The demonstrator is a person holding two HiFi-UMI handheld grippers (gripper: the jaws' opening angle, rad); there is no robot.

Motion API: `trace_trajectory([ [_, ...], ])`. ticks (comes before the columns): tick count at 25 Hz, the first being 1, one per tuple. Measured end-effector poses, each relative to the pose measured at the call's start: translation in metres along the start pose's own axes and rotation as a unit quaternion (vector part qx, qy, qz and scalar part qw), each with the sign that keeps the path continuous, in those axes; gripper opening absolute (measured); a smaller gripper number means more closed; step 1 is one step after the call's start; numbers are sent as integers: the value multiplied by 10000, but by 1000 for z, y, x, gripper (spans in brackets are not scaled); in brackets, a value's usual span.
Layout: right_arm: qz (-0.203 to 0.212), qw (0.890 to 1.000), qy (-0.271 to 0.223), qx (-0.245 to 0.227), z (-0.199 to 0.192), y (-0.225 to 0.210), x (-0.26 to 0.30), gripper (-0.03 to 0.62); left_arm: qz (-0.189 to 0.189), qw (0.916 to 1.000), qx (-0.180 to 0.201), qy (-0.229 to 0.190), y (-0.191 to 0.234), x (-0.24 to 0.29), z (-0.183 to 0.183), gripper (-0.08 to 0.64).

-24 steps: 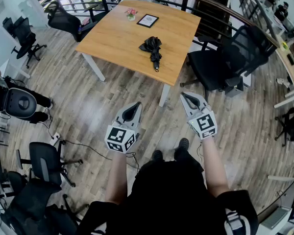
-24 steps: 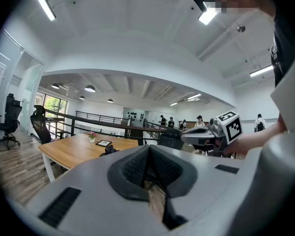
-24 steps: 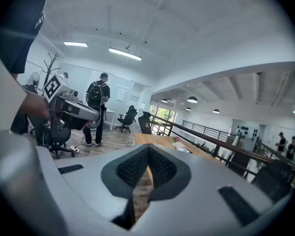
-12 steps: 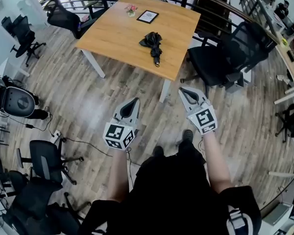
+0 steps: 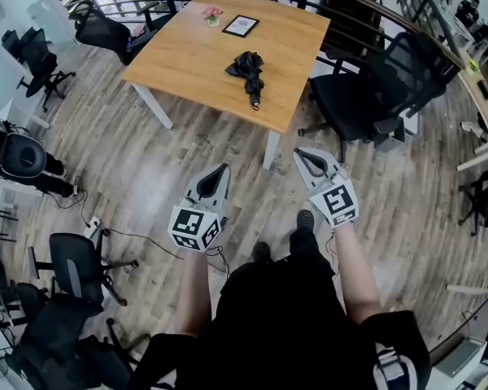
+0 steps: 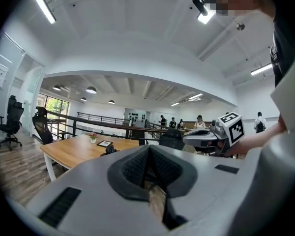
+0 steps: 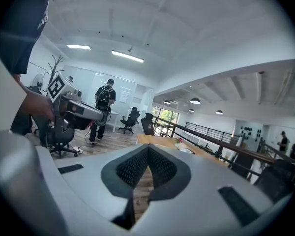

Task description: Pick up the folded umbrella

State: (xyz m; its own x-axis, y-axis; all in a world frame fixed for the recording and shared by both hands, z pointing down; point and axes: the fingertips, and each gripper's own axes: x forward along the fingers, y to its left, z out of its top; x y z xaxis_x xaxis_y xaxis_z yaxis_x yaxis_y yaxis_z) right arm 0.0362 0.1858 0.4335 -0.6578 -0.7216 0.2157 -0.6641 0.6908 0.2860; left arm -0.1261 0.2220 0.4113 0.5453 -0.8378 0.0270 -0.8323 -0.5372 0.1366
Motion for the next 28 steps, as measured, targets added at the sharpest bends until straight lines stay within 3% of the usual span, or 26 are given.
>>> trace_trajectory([
  [9,-134,9998,-92,115,-7,-18,-1,8,-43,9999,97,42,-6,15,2,21],
  [15,-185,9997,-54,115,-10,-25,3,8,146,9998,125,110,2,21,3,23],
  [23,-139,9996,-212,127,-5,-25,4,9,-50,9998,165,30,-4,23,6,25],
  [28,-218,9992,-298,134,-3,-23,3,69,-85,9997,198,63,-5,22,7,51],
])
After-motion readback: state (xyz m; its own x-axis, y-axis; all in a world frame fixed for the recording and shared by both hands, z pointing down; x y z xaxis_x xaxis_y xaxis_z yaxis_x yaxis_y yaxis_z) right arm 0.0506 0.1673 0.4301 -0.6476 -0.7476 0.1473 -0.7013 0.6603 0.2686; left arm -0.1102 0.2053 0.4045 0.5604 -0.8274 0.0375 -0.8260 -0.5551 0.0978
